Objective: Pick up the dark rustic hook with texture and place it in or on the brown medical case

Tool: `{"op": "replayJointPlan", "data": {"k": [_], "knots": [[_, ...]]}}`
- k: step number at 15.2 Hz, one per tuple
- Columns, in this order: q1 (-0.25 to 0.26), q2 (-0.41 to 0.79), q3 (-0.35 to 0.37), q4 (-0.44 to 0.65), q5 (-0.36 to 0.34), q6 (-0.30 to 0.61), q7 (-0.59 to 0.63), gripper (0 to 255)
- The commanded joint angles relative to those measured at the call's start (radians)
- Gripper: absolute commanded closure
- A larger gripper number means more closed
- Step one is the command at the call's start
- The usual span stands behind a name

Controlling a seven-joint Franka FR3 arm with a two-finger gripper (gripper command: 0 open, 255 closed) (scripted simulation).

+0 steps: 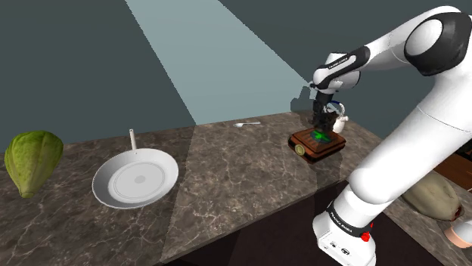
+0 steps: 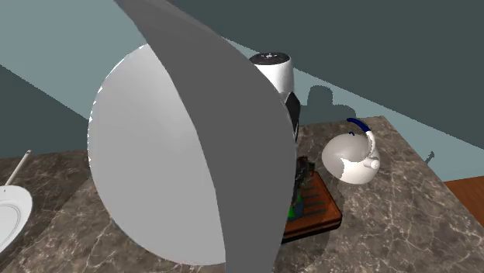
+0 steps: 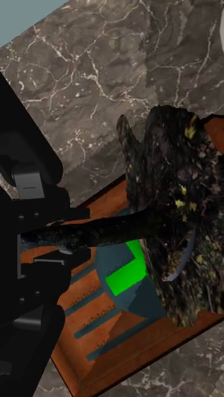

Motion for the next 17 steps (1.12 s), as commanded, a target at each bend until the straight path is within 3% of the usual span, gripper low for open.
{"op": "replayJointPlan", "data": {"k": [1, 3, 13, 17], "knots": [[-0.016, -0.081, -0.008, -0.083, -0.061, 0.008, 0.020, 255], [-0.037, -0.141, -0.011, -0.142, -0.107, 0.012, 0.032, 255], [-0.031, -0.013, -0.034, -0.195, -0.058, 0.183, 0.006, 255], [-0.032, -0.013, -0.032, -0.195, -0.058, 0.183, 0.006, 255]]}}
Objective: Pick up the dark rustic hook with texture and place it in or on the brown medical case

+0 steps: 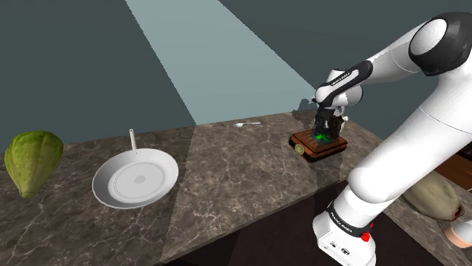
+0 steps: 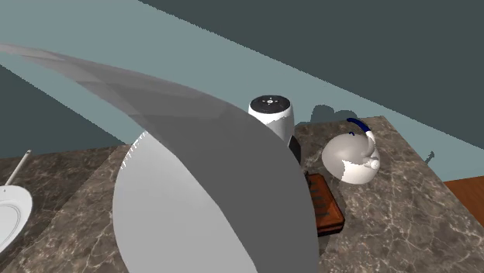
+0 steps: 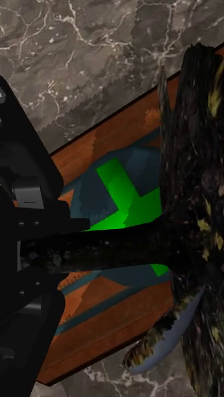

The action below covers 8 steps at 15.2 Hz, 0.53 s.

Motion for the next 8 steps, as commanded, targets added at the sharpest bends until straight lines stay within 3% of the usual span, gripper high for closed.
{"op": "replayJointPlan", "data": {"k": [1, 4, 5, 8], "knots": [[-0.003, 0.007, -0.004, -0.002, 0.001, 0.001, -0.002, 255], [-0.004, 0.007, -0.004, -0.002, 0.001, 0.001, -0.002, 255], [-0.004, 0.006, -0.004, -0.002, 0.001, 0.001, -0.002, 0], [-0.004, 0.006, -0.004, -0.002, 0.001, 0.001, -0.002, 0]]}}
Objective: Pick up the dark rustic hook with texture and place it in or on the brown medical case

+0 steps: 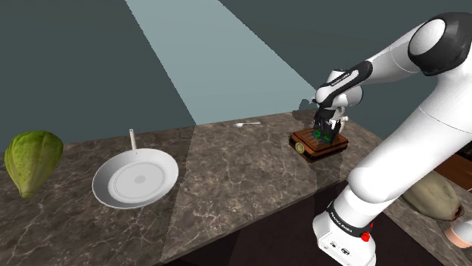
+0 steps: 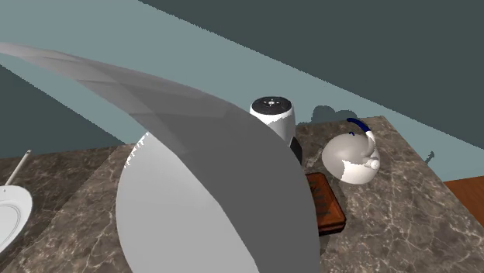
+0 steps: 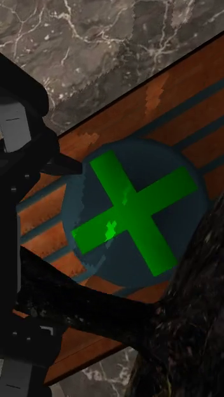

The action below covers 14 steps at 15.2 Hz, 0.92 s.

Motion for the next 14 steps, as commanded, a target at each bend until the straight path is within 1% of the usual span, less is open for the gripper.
{"op": "replayJointPlan", "data": {"k": [1, 2, 6, 14], "knots": [[0.000, 0.001, -0.001, -0.001, 0.000, 0.000, 0.000, 0], [-0.001, 0.001, -0.001, -0.001, 0.000, 0.001, -0.001, 0], [0.001, -0.116, 0.026, 0.040, -0.046, -0.152, 0.038, 0], [0.000, -0.116, 0.027, 0.040, -0.046, -0.151, 0.038, 0]]}}
